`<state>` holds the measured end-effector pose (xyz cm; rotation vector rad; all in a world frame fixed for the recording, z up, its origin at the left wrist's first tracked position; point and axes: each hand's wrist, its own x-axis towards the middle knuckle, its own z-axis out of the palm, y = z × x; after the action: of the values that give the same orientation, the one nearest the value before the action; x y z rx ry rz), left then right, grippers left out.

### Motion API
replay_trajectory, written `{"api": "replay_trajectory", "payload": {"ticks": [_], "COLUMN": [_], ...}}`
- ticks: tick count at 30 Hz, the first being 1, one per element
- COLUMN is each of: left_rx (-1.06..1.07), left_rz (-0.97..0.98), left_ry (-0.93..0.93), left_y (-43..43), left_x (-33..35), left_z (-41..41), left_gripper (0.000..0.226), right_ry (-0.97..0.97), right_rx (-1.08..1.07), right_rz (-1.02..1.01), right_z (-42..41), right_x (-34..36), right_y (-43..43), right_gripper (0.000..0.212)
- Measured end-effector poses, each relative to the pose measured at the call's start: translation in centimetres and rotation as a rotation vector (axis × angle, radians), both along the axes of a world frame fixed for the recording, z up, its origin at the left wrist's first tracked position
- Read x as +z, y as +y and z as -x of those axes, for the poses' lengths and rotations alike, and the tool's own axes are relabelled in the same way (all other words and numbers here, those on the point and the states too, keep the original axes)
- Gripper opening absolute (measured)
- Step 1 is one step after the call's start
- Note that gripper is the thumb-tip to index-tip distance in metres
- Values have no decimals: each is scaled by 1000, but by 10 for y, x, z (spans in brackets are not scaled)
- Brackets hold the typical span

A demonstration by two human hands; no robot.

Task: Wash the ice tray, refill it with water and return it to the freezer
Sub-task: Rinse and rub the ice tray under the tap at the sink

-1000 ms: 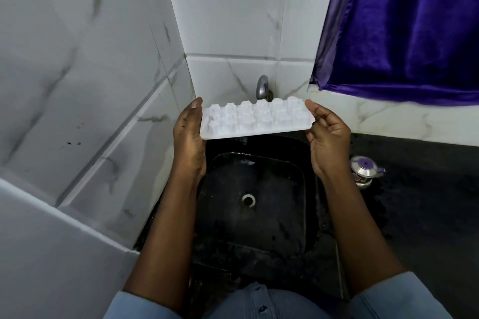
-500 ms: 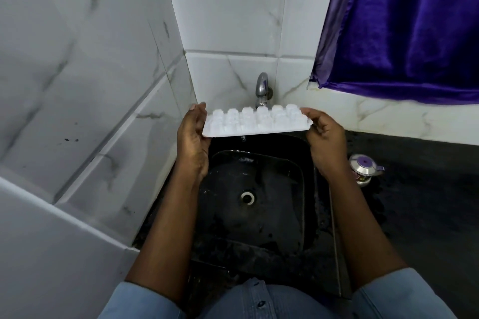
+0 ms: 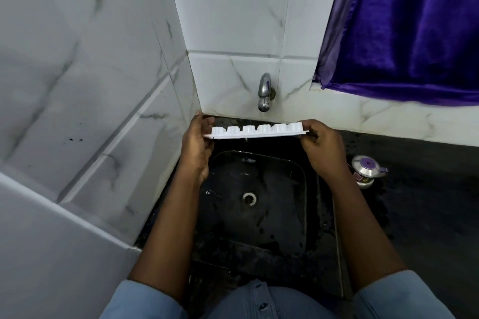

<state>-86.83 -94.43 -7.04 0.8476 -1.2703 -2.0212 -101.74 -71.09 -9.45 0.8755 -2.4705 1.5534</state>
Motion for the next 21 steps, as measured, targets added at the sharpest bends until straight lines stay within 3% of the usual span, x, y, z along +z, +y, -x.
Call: {"api": "replay_trajectory", "payload": {"ticks": [5, 8, 12, 17, 21], "left_rx": [35, 21, 88, 87, 73], "left_rz": [11, -9, -17, -63, -53], "left_ry": [46, 36, 39, -38, -27], "left_y": [0, 2, -2, -1, -5], "left_x": [-1, 2, 0, -2, -2], "left_z": [-2, -4, -4, 0, 2], "left_gripper": [39, 49, 47, 61, 52], "right_ry": [-23, 8, 39, 17, 7], "right_rx": [-26, -43, -14, 47, 6], "right_rz": [123, 20, 112, -29, 33], "right_z": [-6, -1, -4, -2, -4], "right_x": [1, -1, 0, -4, -4], "right_y": [-3, -3, -3, -7, -10], "right_gripper": [53, 47, 49, 44, 43]}}
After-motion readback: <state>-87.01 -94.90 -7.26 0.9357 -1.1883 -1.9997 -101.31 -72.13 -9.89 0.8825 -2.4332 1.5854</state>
